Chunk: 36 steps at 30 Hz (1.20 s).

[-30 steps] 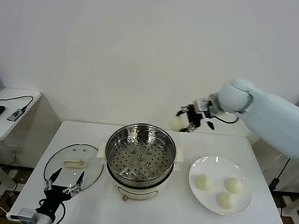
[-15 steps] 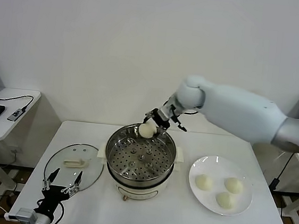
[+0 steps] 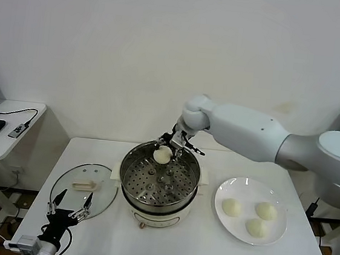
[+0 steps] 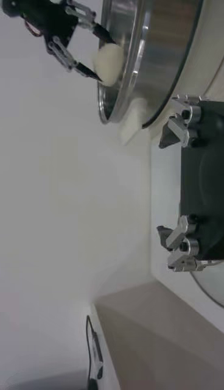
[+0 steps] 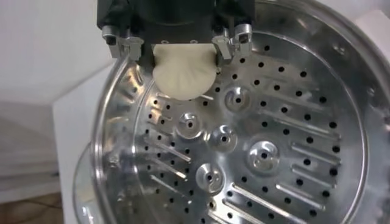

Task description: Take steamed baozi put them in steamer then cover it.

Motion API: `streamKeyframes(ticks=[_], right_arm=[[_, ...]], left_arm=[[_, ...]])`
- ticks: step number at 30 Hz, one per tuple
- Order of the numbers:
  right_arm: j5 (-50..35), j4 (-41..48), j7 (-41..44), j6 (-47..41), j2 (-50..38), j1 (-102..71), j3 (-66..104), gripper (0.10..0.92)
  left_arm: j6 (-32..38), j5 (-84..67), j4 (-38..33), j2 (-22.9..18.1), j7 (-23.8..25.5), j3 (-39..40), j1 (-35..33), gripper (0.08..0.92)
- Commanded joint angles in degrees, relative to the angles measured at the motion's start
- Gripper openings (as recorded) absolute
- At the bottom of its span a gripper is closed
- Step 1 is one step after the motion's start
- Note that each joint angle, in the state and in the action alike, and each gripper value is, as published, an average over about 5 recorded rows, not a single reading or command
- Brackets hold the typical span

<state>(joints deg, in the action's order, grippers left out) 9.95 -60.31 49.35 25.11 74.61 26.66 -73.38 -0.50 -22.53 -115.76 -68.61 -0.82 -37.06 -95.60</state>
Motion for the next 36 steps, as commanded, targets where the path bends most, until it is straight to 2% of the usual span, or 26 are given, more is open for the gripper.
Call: streamKeyframes(ticks=[1,7,11,13,16,21,24,30,36], right_arm=[[6.0,4.1,-1.3,3.7,3.2,-2.2,0.2,0.627],[8.3,4.9,-2.9,4.7,3.9,-3.0,0.9,0.669],[7.5,3.6,-3.4,4.7,3.0,-2.5,1.4,0.767],[4.4,1.6,-2.7,3.1,1.8,-1.1,1.1,0.805],[-3.8,-4.1,0.4,-4.6,-1.3,3.2,-0.4,0.820],[-21.6,-17.6,4.9,-25.2,-11.3,11.5,-2.6,0.823],[-26.7,-23.9,5.9,-33.4,-18.5,14.8,-3.0,0.823],[-28.9,-33.8,6.9,-45.0,-32.3,17.8,-4.3,0.823],[-26.2,-40.6,6.7,-49.0,-45.2,16.9,-5.9,0.823]], left_arm=[[0.1,0.0,-0.4,0.0,0.1,-0.2,-0.1,0.823],[0.1,-0.3,-0.6,-0.2,-0.4,-0.6,0.0,0.823],[0.2,-0.6,-1.2,0.0,-0.6,-0.9,-0.3,0.823],[0.1,-0.7,-1.4,0.2,-0.6,-1.1,-0.2,0.823],[0.1,-0.9,-1.7,0.2,-0.5,-1.4,-0.2,0.823],[0.0,-1.1,-2.2,0.4,-0.4,-1.9,-0.3,0.823],[0.0,-1.3,-2.3,0.4,-0.3,-2.1,-0.2,0.823],[-0.5,-1.2,-3.0,0.6,-0.2,-1.7,0.3,0.823],[-0.7,-0.4,-3.6,0.4,-0.2,-0.8,0.3,0.823]])
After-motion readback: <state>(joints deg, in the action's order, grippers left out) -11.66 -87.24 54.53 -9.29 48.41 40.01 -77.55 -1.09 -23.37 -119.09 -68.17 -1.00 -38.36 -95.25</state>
